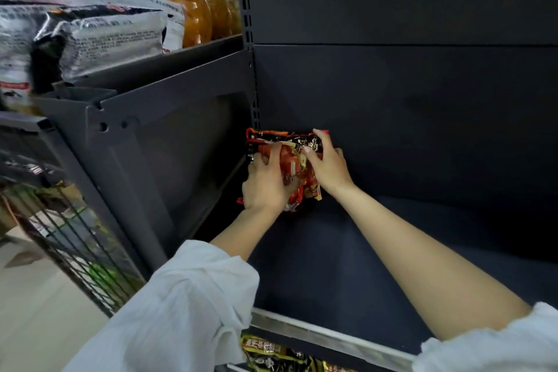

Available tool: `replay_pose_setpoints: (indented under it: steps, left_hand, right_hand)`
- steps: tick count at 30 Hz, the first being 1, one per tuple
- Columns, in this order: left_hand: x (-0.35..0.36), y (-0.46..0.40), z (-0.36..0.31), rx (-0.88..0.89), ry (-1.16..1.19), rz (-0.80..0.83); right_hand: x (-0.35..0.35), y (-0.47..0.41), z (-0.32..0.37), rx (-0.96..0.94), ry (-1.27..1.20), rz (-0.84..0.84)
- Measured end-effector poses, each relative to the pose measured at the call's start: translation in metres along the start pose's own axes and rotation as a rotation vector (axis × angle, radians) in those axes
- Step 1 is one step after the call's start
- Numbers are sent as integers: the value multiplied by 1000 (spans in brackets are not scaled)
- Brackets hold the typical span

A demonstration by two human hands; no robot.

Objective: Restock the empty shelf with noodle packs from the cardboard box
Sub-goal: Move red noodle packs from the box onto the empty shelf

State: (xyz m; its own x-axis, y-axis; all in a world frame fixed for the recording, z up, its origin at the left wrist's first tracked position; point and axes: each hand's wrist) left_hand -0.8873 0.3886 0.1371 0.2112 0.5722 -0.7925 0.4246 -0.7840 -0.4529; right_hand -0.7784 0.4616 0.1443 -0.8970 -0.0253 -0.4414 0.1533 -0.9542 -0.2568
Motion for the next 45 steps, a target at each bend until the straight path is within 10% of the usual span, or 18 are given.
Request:
replay_pose_setpoints:
  steps: [23, 45]
  left_hand:
    - [-93, 142, -114, 109, 492, -59]
    - [-62, 619, -447, 410, 396, 642]
  right_hand:
    - [-211, 167, 13, 62, -21, -92]
    - [-581, 605, -172, 450, 779, -44]
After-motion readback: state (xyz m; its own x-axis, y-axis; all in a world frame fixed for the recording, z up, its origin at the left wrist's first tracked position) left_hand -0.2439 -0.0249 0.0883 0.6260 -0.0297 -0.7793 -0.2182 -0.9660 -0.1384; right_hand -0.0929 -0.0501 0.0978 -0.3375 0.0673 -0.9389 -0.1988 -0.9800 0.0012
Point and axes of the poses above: each hand's wrist, its own y-axis away from the middle knuckle, its own x-axis out of the palm, z = x × y, and after that the axes turned 8 degrees about -z, right-handed
